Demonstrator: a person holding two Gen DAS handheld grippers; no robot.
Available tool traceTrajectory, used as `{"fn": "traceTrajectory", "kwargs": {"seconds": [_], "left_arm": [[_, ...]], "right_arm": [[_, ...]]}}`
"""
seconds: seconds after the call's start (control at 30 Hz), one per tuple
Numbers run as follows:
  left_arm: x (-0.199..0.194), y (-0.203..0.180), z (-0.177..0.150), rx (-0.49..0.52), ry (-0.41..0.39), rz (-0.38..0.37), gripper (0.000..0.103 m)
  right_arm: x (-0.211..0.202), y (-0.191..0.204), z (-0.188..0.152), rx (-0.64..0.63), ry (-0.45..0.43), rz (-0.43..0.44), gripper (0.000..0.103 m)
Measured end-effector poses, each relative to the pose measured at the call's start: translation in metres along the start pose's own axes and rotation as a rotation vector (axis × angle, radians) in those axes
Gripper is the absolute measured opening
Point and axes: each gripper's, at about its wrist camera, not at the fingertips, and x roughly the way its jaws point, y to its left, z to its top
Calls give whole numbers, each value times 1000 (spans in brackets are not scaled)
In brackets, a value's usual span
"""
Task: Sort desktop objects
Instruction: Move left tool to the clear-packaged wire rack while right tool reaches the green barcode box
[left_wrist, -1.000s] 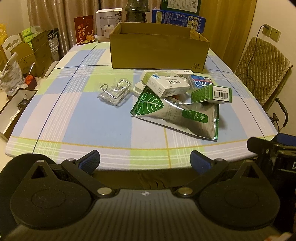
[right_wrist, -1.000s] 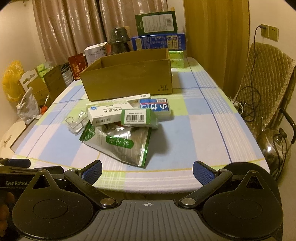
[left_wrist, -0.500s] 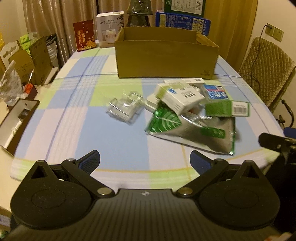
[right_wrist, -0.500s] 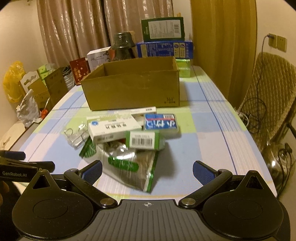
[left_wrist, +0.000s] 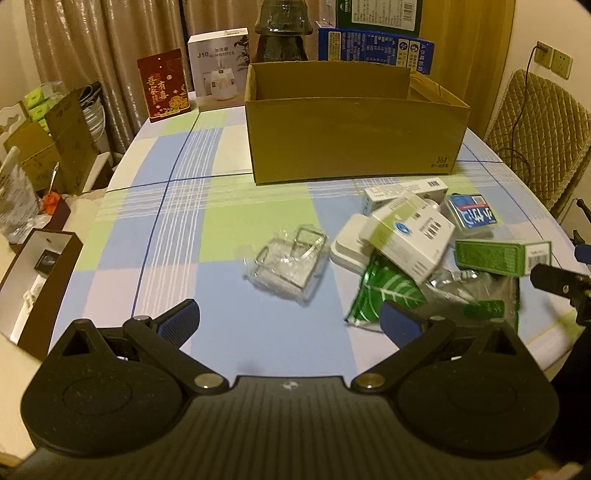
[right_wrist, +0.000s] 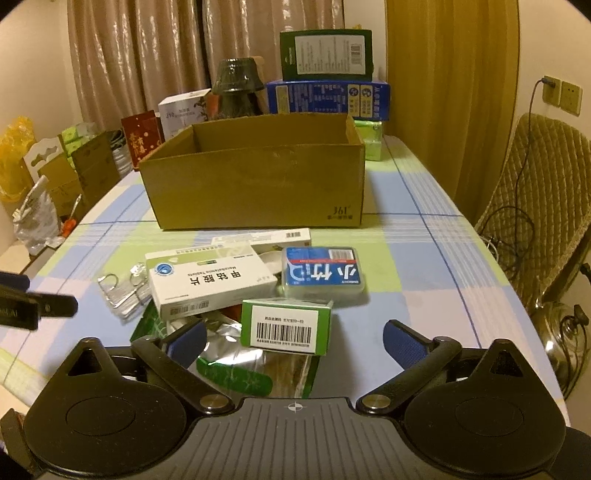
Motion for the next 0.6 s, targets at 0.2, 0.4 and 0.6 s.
{"fn": "traceTrajectory", "kwargs": {"seconds": [0.2, 0.4, 0.6], "left_arm": [[23, 10, 12, 26, -11, -12, 102], [46, 13, 9, 21, -10, -62, 102], [58, 18, 8, 29, -13, -95, 102]], "right_arm": [[18, 1, -2, 12, 11, -15, 83], [24, 3, -2, -5, -18, -30, 74], [30, 5, -4, -10, -19, -31, 67]]}}
